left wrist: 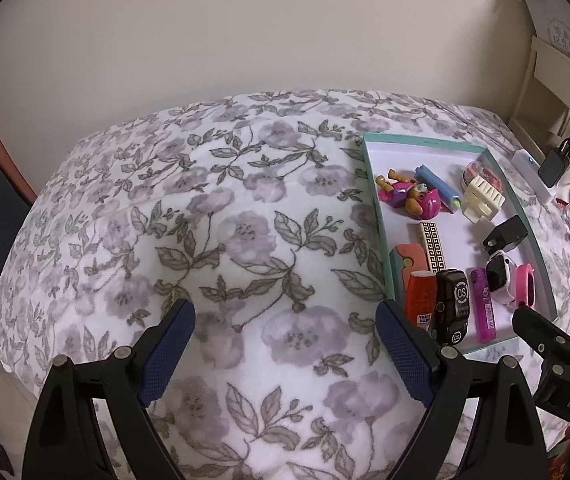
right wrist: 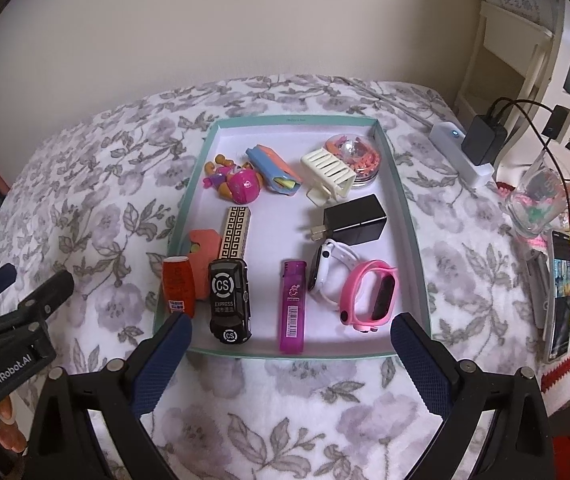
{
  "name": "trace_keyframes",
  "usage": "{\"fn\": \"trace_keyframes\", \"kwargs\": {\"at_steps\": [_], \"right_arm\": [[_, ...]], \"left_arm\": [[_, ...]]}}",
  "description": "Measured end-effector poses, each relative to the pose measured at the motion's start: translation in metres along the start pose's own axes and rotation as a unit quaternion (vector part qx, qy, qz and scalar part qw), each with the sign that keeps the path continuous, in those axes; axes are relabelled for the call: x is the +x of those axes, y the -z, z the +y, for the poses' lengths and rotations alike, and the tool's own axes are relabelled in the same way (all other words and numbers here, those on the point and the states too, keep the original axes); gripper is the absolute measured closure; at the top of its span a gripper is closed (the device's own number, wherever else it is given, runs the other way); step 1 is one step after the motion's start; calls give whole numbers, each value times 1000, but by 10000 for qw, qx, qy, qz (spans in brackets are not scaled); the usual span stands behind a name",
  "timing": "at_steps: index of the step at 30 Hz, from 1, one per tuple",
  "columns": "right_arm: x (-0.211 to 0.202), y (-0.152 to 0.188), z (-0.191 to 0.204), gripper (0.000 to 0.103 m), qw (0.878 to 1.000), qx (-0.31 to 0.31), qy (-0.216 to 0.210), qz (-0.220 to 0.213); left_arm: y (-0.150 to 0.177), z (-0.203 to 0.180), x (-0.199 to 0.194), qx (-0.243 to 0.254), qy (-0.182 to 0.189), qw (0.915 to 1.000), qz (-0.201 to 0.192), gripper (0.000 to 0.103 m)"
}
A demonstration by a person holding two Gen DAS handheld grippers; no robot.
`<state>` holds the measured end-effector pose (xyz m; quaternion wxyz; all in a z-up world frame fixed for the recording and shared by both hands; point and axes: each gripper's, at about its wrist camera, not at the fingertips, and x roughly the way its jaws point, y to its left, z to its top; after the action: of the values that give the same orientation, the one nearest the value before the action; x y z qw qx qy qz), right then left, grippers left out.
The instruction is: Organize rigid objects
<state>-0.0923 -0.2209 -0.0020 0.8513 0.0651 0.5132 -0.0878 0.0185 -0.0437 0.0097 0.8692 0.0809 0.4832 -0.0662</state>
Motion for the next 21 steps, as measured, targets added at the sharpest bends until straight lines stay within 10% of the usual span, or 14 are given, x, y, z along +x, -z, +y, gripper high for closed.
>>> {"fn": "trace_keyframes", "kwargs": {"at_steps": [21], "right_arm": [[-20,-6,4,2,9994,-116,9,-311]], "left_arm": [[-3,7,-7,-186,53,9998,-82,11]]}}
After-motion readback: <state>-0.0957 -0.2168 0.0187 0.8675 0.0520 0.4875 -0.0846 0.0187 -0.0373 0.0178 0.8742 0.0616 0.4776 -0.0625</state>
